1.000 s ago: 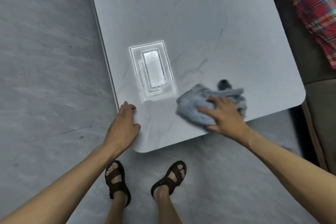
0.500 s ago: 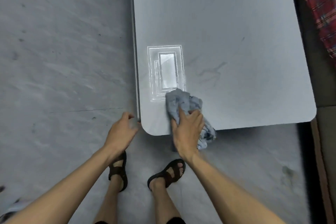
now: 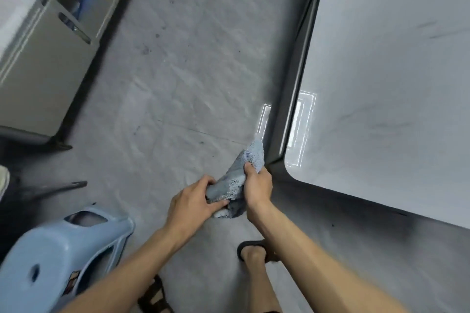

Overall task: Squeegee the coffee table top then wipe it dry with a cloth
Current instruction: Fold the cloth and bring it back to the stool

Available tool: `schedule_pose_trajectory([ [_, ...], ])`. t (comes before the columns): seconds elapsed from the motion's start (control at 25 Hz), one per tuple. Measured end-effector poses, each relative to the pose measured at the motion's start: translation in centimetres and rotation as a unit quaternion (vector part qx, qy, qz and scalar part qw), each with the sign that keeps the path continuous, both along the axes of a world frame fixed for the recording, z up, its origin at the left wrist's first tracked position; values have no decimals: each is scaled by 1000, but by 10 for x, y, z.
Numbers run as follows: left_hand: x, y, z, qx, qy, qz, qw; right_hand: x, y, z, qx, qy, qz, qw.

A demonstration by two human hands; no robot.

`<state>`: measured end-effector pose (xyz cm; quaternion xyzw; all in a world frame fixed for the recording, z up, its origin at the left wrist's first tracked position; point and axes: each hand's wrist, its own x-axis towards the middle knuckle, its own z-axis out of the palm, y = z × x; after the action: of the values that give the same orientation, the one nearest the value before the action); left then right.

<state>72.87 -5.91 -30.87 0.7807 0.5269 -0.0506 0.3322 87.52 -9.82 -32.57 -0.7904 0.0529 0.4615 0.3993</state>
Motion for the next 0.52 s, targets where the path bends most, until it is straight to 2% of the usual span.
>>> schedule_pose_trajectory([
  [0.2,-122,16,26,122,-46,-30,991,-109,5,29,17,4,49,999],
  [0.28,-177,27,42,145,-57,-28,987,-151,-1,40,22,16,116,993],
  [0.32,-211,32,54,147,-63,-26,987,-178,-5,47,15,-7,171,985],
  [0.44,-308,38,85,131,-70,-22,989,-257,-1,66,20,-118,352,928],
  [0.52,-365,39,96,130,-69,-8,989,-310,16,67,88,-118,464,873],
])
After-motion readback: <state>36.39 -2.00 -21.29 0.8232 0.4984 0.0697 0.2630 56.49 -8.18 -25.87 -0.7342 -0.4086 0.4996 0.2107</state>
